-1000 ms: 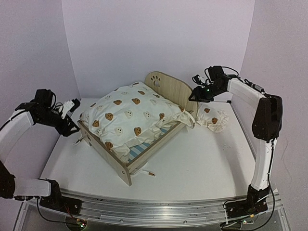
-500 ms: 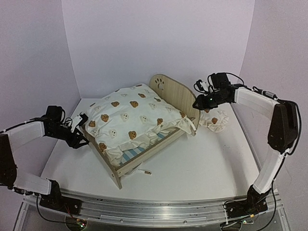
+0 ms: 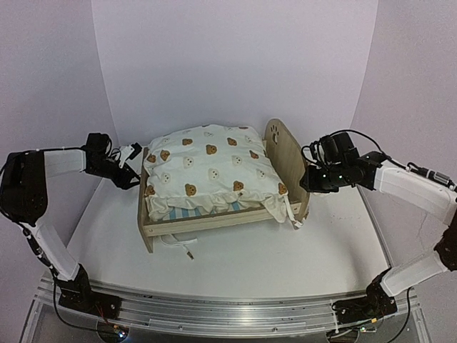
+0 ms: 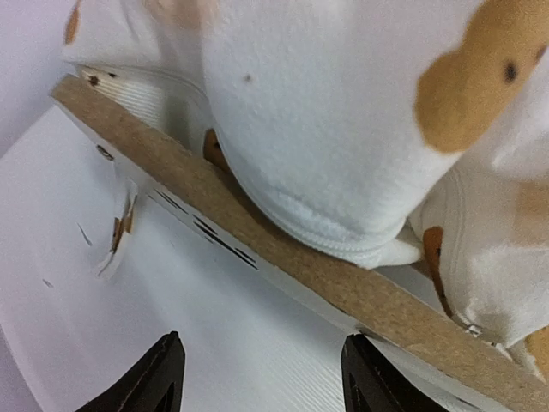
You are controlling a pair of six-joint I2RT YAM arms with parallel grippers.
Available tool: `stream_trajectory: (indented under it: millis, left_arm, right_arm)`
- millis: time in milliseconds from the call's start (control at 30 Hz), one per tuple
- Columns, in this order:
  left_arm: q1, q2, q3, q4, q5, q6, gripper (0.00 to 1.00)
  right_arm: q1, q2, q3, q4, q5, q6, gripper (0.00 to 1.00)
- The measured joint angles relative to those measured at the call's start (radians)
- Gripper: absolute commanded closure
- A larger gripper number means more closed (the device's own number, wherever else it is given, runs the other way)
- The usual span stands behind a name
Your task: Set up the pet bed
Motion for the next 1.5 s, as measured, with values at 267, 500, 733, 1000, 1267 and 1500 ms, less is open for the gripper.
stream_trajectory:
  millis: [267, 500, 733, 1000, 1267, 1500]
  left_arm:
    - [-0.003, 0.073, 0.13, -0.009, -0.004, -0.008, 0.34]
    - [0.013, -0.002, 0.124, -0.027, -0.008, -0.026, 0.33]
    - [-0.014, -0.161, 0.173, 0.012, 0.042, -0.096, 0.33]
    - [-0.411, -0.269, 0.176, 0.048, 0.046, -0.059, 0.28]
    - [-0.712, -0.031, 0.236, 0.06, -0.052, 0.032, 0.23]
    - [-0.784, 0.234, 0.373, 0.091, -0.196, 0.127, 0.25]
  right_arm:
    - [0.059, -0.012, 0.01, -0.039, -0.002, 0.135, 0.49]
    - [0.065, -0.121, 0.096, -0.171, 0.069, 0.119, 0.49]
    - [0.065, -0.241, 0.027, -0.232, -0.061, -0.041, 0.59]
    - [0.182, -0.302, -0.441, 0.085, -0.114, -0.162, 0.67]
    - [0.206, -0.279, -0.566, 0.435, 0.019, -0.211, 0.68]
    - [0.206, -0.216, -0.589, 0.599, 0.074, -0.202, 0.67]
